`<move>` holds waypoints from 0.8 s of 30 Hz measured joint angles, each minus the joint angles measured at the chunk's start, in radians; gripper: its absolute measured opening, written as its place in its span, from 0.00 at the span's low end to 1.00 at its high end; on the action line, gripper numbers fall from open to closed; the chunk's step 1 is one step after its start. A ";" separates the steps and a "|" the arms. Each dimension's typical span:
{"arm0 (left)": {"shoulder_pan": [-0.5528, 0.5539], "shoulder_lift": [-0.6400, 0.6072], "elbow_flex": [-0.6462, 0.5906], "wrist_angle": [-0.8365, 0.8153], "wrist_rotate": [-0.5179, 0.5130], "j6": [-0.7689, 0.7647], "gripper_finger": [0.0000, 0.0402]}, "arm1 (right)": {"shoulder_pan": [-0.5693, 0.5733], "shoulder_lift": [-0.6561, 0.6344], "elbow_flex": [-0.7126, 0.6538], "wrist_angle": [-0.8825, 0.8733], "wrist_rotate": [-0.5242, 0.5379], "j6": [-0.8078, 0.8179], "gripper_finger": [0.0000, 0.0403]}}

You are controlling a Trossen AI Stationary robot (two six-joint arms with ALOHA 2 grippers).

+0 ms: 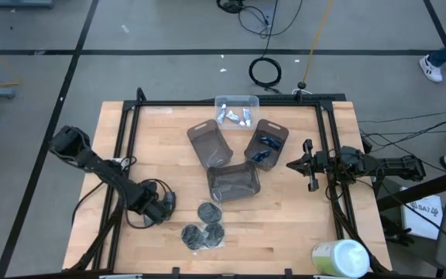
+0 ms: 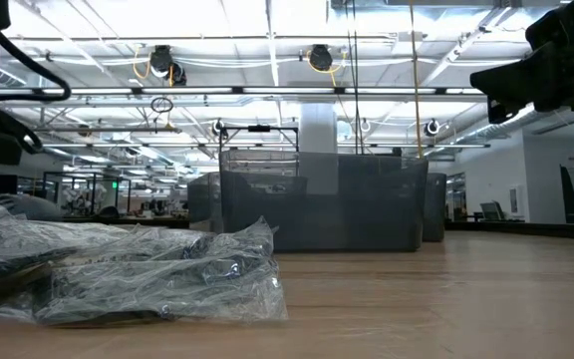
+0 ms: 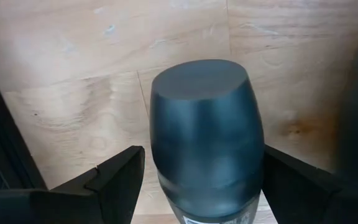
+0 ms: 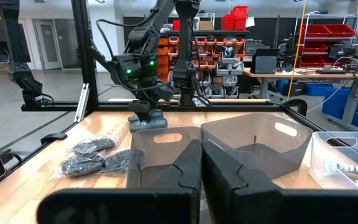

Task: Pick & Place Travel size toiletries
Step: Put the left gray deodorant into the top left black transparent bin

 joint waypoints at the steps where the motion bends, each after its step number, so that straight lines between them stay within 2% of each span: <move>1: 0.002 0.001 -0.001 0.005 0.000 0.003 0.74 | 0.000 0.000 0.000 0.000 0.000 0.000 0.01; 13: 0.006 0.002 -0.003 0.021 0.021 -0.005 0.72 | 0.000 0.000 0.000 0.000 0.000 0.000 0.01; 16: 0.007 0.002 -0.003 0.030 0.021 -0.003 0.66 | 0.000 0.000 0.000 0.000 0.000 0.000 0.01; 21: 0.007 0.002 -0.002 0.032 0.021 0.003 0.49 | 0.000 0.000 0.000 0.000 0.000 0.000 0.01; 24: 0.007 0.002 -0.002 0.031 0.021 0.006 0.48 | 0.000 0.000 0.000 0.000 0.000 0.000 0.01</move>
